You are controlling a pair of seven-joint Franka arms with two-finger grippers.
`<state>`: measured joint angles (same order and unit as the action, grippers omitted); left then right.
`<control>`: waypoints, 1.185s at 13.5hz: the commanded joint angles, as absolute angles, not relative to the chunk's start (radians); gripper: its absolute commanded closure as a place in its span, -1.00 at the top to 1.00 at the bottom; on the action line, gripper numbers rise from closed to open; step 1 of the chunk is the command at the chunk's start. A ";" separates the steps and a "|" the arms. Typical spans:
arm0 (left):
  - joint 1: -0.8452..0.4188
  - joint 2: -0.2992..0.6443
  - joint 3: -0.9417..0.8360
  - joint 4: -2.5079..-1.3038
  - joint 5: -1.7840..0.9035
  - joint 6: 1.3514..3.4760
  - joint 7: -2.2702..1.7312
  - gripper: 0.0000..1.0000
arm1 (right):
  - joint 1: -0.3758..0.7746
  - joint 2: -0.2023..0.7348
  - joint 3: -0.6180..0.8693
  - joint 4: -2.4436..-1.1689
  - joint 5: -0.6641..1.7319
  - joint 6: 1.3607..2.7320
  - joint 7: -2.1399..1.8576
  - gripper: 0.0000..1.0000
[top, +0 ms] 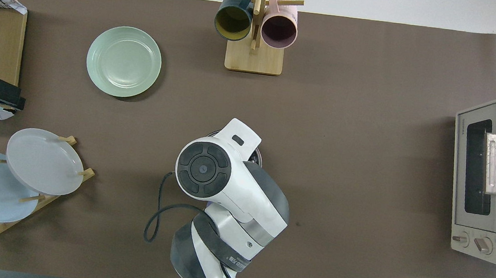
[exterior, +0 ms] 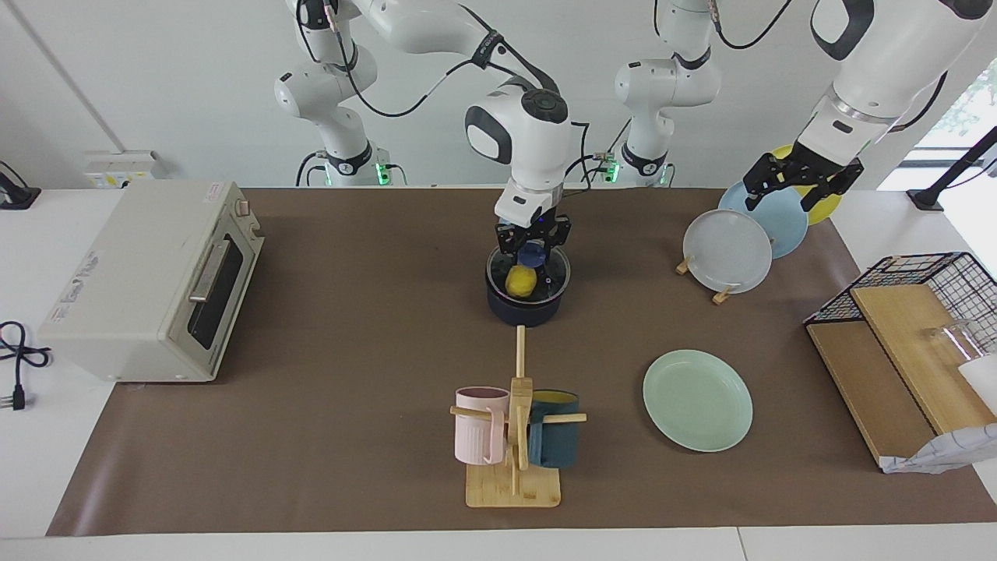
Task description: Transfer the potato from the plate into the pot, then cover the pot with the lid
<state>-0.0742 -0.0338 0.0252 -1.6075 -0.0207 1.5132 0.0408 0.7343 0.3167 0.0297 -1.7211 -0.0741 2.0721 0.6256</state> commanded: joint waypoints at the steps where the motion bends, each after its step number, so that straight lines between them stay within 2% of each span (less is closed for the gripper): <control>1: -0.072 -0.040 0.028 -1.612 -0.005 1.511 0.028 1.00 | 0.726 0.327 0.035 -1.720 -0.097 2.088 0.617 -1.00; 9: -0.049 -0.035 -0.002 -1.609 -0.005 1.511 0.028 1.00 | 0.724 0.327 0.035 -1.724 -0.081 2.108 0.623 -1.00; 10: -0.049 -0.035 -0.002 -1.609 -0.005 1.511 0.028 1.00 | 0.724 0.327 0.034 -1.724 -0.081 2.109 0.623 -0.51; 12: -0.049 -0.038 -0.002 -1.611 -0.005 1.511 0.028 1.00 | 0.723 0.327 0.035 -1.724 -0.081 2.109 0.623 0.20; 13: -0.054 -0.038 -0.002 -1.609 -0.005 1.511 0.029 1.00 | 0.723 0.327 0.035 -1.724 -0.081 2.111 0.624 0.96; 16: -0.054 -0.041 0.002 -1.605 -0.003 1.506 0.031 1.00 | 0.724 0.327 0.034 -1.721 -0.081 2.105 0.624 1.00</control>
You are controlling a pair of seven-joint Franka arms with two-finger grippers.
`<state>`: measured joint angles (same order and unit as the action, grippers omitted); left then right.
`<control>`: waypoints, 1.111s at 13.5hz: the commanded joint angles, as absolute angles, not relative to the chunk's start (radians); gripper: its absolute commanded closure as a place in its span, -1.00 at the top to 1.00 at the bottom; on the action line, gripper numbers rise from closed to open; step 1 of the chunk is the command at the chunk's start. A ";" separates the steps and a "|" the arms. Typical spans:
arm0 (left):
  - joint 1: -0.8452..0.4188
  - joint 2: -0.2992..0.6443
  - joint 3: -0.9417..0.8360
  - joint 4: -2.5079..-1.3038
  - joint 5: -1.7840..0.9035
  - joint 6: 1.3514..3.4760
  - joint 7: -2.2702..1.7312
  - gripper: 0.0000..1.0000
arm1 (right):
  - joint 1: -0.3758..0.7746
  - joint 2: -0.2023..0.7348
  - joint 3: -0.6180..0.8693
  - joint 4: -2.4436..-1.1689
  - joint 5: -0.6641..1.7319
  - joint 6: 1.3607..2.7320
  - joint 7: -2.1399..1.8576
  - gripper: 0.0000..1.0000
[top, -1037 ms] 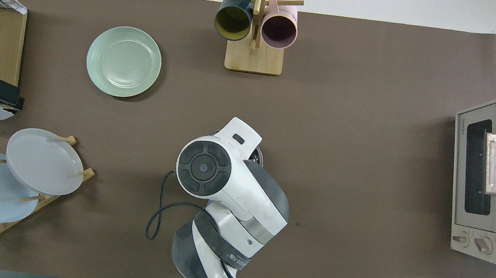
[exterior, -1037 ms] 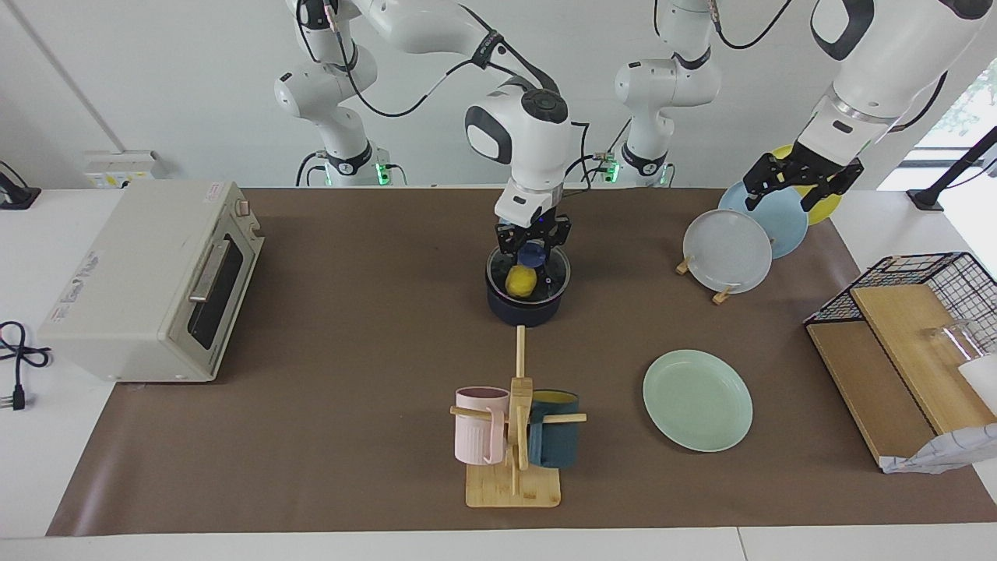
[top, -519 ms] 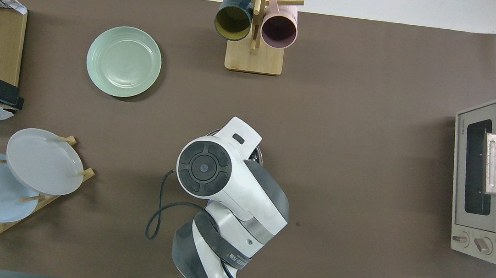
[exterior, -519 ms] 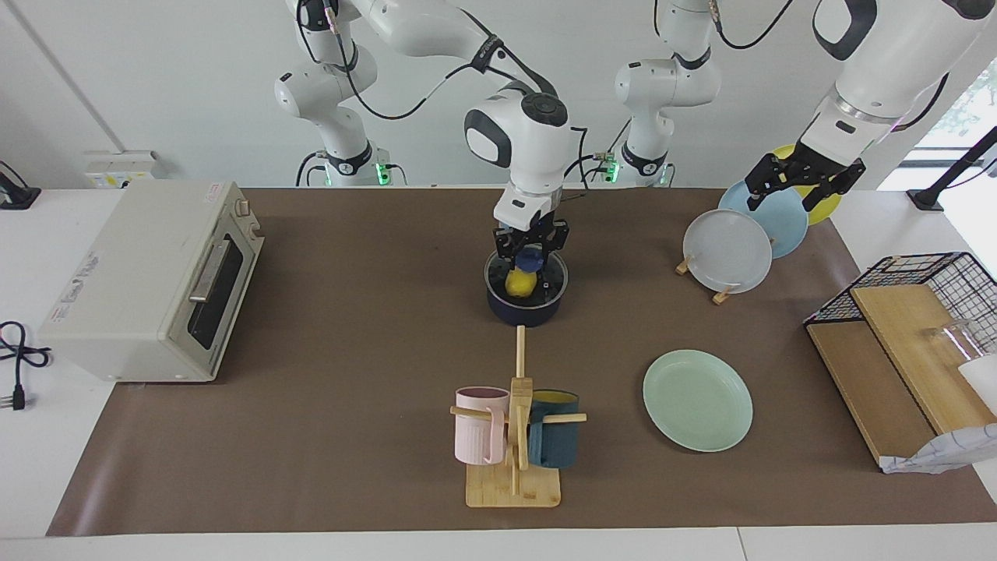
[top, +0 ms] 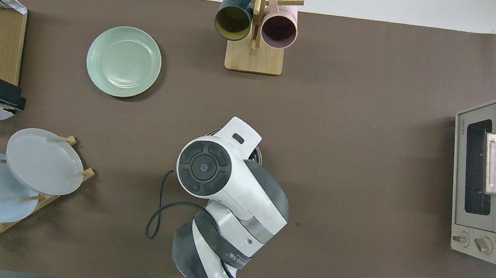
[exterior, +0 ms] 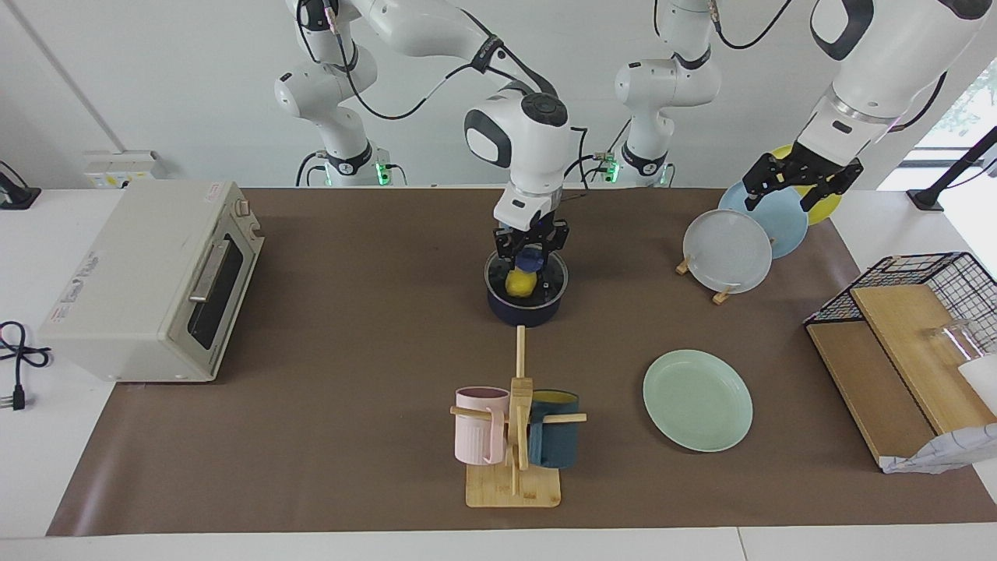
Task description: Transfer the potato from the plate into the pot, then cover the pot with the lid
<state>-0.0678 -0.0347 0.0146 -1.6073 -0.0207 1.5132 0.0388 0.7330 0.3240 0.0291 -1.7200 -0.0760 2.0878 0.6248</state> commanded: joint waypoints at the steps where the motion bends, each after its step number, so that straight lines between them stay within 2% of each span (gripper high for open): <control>1: -0.054 -0.043 0.002 -1.606 -0.005 1.508 0.031 1.00 | 0.724 0.327 0.034 -1.720 -0.081 2.102 0.623 1.00; 8: -0.052 -0.044 0.002 -1.609 -0.003 1.506 0.031 1.00 | 0.677 0.298 0.034 -1.703 -0.095 2.045 0.617 1.00; 15: -0.051 -0.044 0.002 -1.609 -0.003 1.506 0.031 1.00 | 0.646 0.244 0.026 -1.652 -0.078 1.915 0.612 1.00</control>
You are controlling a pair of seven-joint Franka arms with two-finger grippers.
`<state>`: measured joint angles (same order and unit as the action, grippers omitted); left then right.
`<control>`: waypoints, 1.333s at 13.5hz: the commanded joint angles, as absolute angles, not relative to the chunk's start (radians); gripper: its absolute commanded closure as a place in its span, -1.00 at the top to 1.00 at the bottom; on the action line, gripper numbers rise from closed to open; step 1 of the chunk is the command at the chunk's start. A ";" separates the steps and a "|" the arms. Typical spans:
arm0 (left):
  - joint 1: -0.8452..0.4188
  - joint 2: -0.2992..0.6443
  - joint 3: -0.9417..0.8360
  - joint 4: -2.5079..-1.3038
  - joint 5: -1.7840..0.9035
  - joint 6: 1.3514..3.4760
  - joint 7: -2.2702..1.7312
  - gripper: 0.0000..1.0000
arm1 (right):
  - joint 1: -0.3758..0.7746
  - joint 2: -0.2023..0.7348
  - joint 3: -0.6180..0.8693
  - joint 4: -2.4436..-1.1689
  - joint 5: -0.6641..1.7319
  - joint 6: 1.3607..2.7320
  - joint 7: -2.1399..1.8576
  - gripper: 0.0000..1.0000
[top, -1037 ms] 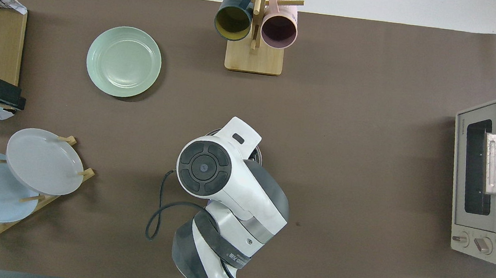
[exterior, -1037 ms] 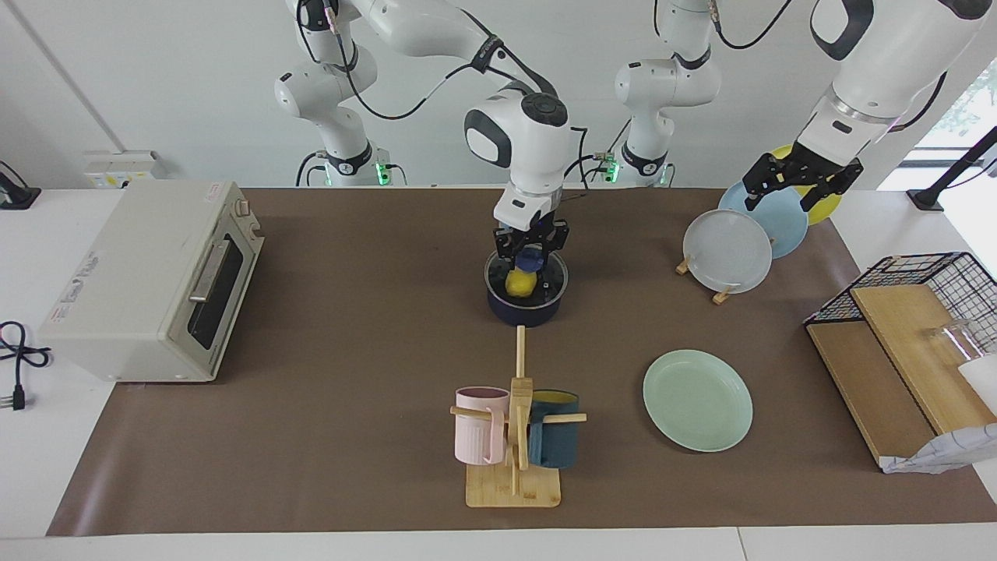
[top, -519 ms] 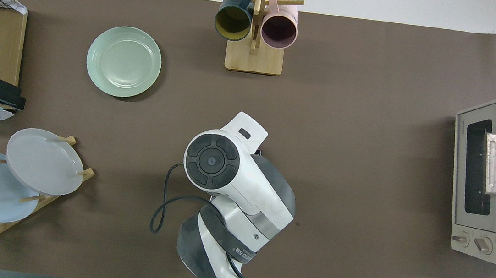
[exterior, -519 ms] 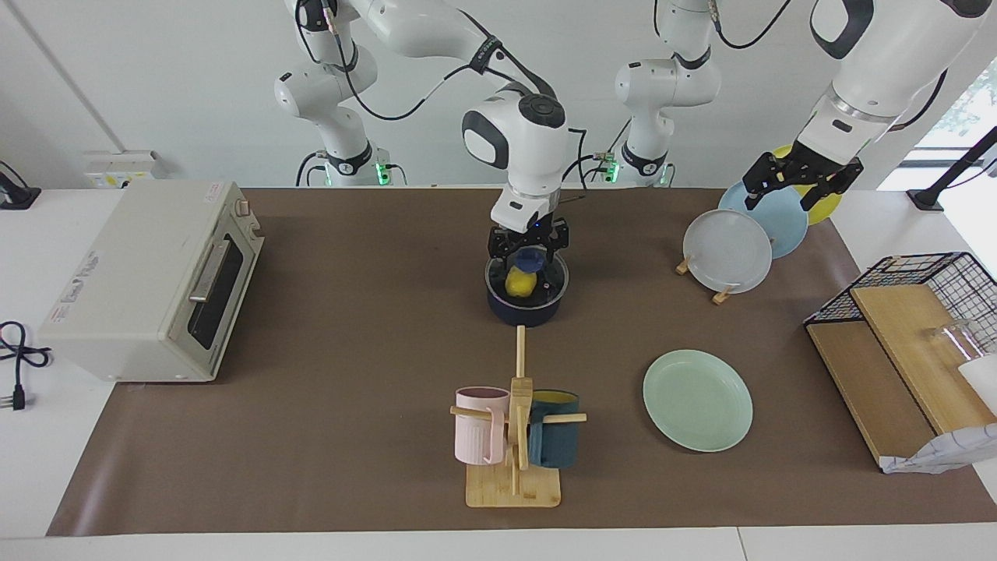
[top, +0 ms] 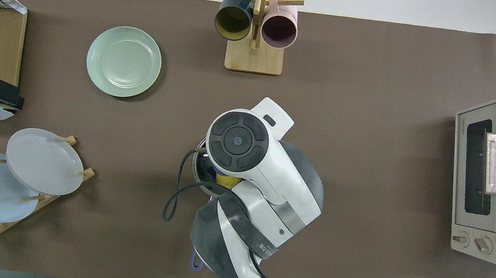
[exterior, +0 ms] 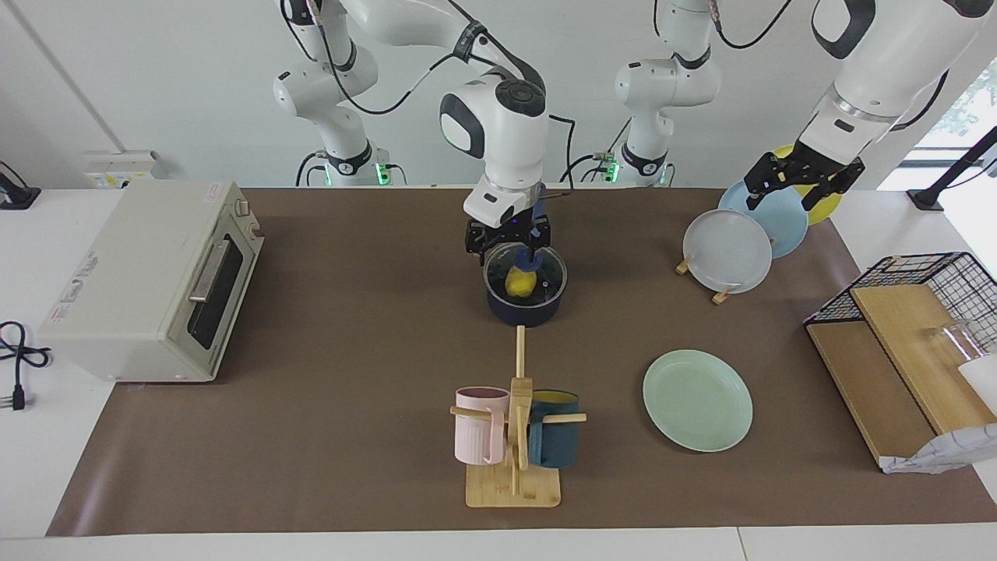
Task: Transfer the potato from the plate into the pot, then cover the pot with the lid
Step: 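Open the right gripper and withdraw it from the covered pot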
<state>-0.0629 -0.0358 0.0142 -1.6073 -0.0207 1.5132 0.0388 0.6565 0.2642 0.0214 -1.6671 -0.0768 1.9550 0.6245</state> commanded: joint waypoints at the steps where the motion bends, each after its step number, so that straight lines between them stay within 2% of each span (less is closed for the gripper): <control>1: -0.051 -0.044 0.002 -1.609 -0.003 1.506 0.031 1.00 | 0.625 0.241 0.025 -1.629 -0.080 1.873 0.604 1.00; 3: -0.051 -0.044 0.002 -1.609 -0.003 1.506 0.031 1.00 | 0.547 0.197 0.025 -1.603 -0.075 1.784 0.490 1.00; 7: -0.051 -0.044 0.002 -1.609 -0.003 1.506 0.031 1.00 | 0.293 0.056 0.022 -1.595 -0.011 1.656 0.304 1.00; 10: -0.051 -0.044 0.002 -1.609 -0.003 1.506 0.031 1.00 | 0.230 0.000 0.012 -1.598 -0.046 1.492 0.226 1.00; 13: -0.051 -0.044 0.002 -1.609 -0.003 1.506 0.031 1.00 | 0.152 -0.029 0.014 -1.612 -0.045 1.468 0.145 1.00; 18: -0.051 -0.044 0.002 -1.608 -0.003 1.506 0.031 1.00 | 0.112 -0.011 0.002 -1.598 -0.043 1.493 0.117 1.00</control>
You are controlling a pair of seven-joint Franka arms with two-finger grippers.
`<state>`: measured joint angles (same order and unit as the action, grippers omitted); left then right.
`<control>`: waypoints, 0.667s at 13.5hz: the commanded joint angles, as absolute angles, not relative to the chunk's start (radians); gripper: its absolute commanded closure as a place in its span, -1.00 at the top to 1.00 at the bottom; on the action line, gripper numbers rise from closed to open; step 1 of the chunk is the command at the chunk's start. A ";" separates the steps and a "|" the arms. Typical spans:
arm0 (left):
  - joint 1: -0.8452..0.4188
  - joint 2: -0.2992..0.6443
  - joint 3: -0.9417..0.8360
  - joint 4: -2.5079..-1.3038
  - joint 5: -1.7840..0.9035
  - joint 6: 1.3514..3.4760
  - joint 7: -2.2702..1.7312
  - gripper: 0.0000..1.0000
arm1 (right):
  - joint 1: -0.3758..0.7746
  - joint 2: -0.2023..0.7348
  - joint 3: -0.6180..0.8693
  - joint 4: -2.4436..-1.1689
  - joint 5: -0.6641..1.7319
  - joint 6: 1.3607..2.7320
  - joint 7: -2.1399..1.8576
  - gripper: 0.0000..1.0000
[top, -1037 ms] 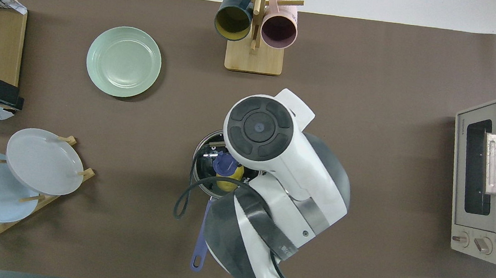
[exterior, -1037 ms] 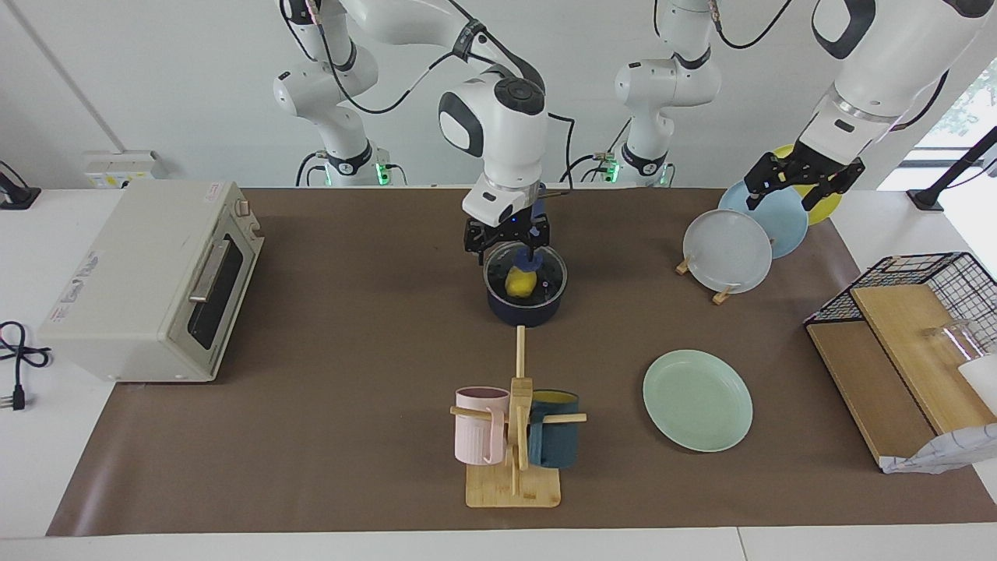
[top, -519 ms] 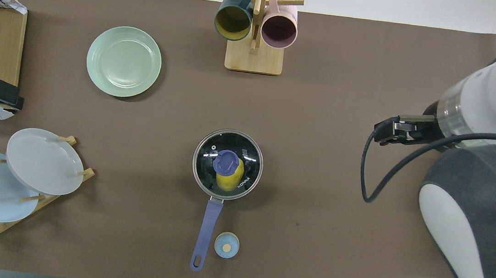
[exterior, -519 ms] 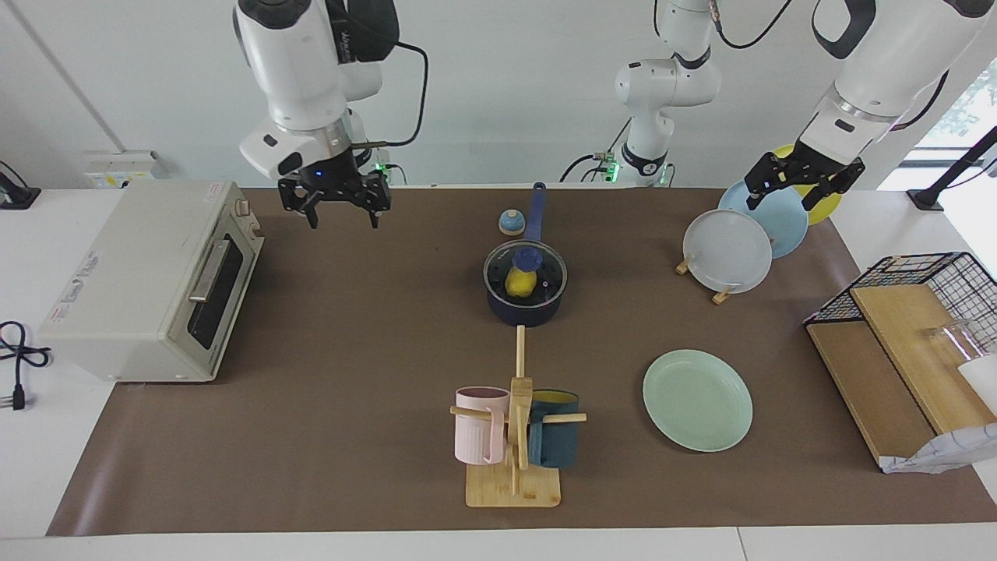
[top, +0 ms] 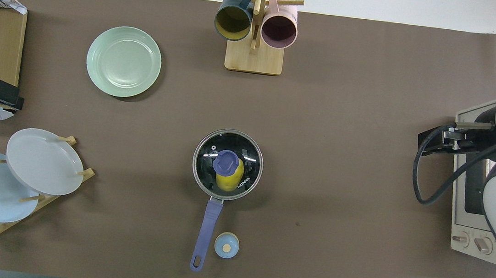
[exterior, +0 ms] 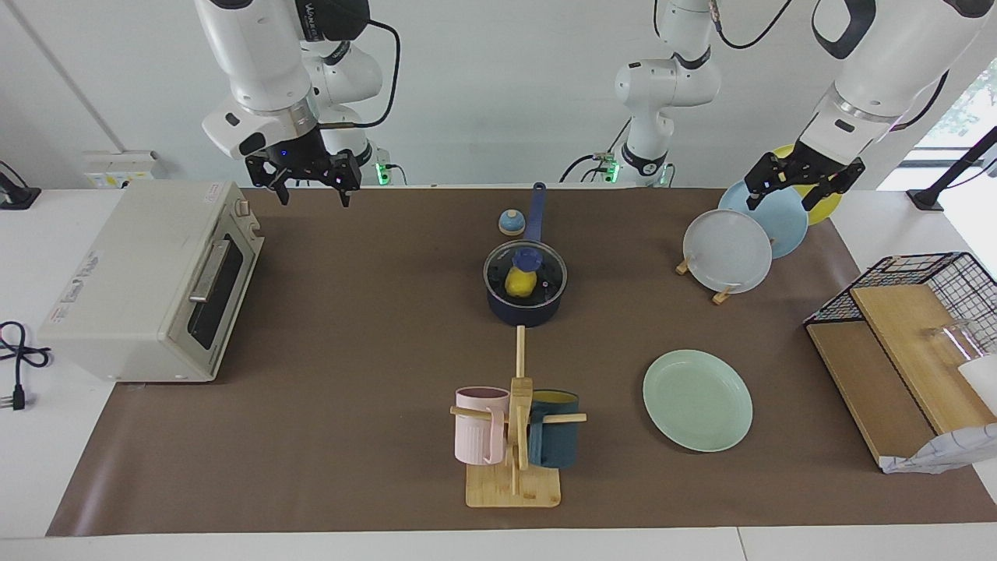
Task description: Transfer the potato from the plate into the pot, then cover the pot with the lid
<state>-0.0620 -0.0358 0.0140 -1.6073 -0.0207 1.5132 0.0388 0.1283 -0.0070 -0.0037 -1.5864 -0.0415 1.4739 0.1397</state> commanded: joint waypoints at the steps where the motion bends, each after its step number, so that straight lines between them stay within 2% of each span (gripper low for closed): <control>1: -0.051 -0.043 0.002 -1.609 -0.003 1.505 0.031 1.00 | 0.110 -0.011 0.002 -1.595 -0.046 1.494 0.109 1.00; 9: -0.051 -0.044 0.002 -1.609 -0.003 1.506 0.031 1.00 | 0.060 -0.015 0.014 -1.606 -0.038 1.496 0.069 1.00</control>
<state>-0.0620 -0.0358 0.0139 -1.6073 -0.0207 1.5132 0.0388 0.1031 -0.0050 -0.0055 -1.5869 -0.0417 1.4774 0.1082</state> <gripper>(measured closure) 0.000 0.000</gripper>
